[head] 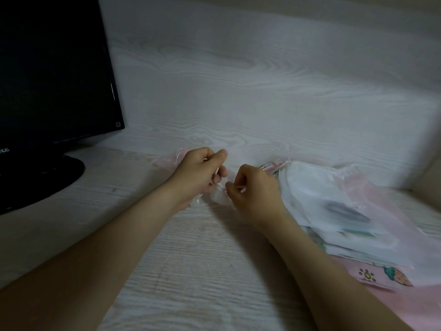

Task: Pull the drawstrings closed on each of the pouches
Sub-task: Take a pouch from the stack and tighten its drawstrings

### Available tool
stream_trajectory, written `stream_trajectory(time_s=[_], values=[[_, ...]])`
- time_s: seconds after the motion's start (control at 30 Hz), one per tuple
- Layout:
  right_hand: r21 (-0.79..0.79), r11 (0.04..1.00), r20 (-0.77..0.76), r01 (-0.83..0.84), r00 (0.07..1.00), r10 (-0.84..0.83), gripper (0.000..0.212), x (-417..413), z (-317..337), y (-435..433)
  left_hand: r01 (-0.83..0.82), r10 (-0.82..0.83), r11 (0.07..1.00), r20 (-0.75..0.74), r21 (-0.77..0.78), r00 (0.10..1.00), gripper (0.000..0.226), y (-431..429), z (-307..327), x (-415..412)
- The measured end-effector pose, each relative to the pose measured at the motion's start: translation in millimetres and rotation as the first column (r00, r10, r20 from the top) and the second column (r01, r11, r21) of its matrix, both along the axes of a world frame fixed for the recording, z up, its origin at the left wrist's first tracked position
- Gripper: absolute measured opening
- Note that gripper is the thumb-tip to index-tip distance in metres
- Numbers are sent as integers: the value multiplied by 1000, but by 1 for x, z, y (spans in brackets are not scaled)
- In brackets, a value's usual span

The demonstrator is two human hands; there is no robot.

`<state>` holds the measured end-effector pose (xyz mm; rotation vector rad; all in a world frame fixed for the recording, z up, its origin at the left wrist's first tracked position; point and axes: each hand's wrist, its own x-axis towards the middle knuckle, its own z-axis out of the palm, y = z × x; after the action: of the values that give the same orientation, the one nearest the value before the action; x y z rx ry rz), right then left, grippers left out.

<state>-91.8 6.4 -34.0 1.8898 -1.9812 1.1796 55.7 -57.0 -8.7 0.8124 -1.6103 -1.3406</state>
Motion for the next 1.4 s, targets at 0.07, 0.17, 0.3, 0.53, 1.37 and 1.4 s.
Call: stream_trajectory(time_s=[0.07,0.17,0.3,0.53,1.37,1.4], values=[[-26,999,-18,28,999,-29,32,-1,0,0,-16,22,999,109,-49,994,36,-5,-4,0],[-43,998,-1,36,999,-36,37,-1,1,-1,-7,27,996,235,-84,972,38,-12,-8,3],[-25,1000,-40,19,999,-20,30,2,1,1,62,-10,991,405,-117,914,29,-14,-13,7],[-38,999,-18,3,1000,-4,18,5,-1,-1,129,-13,968,475,-213,880,22,-8,-18,1],[12,998,160,57,985,-58,14,0,4,0,184,-70,943,374,-278,925,11,-14,-27,2],[25,998,190,58,980,-62,10,0,5,1,197,-93,946,365,-258,926,11,-14,-26,3]])
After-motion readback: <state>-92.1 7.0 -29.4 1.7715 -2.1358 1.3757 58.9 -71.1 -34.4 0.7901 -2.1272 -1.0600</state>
